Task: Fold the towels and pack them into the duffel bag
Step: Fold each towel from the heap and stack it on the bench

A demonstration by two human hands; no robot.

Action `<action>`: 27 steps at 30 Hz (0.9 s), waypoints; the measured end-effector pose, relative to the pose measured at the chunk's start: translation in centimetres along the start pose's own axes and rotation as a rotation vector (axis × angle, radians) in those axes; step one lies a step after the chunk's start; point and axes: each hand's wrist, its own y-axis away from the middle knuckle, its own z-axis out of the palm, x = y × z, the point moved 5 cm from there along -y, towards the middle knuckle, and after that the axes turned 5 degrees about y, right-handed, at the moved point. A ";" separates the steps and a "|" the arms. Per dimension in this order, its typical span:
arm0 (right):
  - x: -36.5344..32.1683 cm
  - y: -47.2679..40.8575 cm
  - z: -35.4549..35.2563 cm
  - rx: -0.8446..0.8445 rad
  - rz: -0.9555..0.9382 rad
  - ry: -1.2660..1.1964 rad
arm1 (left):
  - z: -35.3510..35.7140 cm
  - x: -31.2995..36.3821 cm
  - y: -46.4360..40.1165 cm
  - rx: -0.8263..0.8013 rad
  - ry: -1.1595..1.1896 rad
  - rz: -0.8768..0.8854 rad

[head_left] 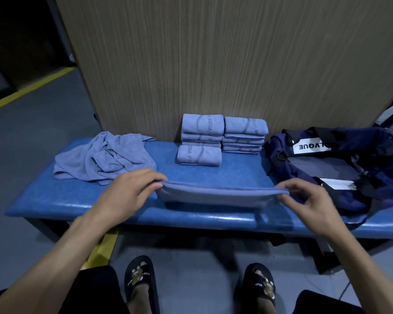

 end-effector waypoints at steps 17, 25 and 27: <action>-0.1 -6.8 1.3 0.218 0.199 -0.350 | -3.3 -2.8 -6.6 0.244 -0.054 0.030; 4.5 -3.6 7.7 -0.131 -0.063 0.489 | 4.4 -7.6 -2.7 -0.206 -0.227 -0.013; 4.4 -3.2 8.1 -0.184 -0.060 0.506 | 5.5 -8.1 -1.8 -0.283 -0.233 -0.072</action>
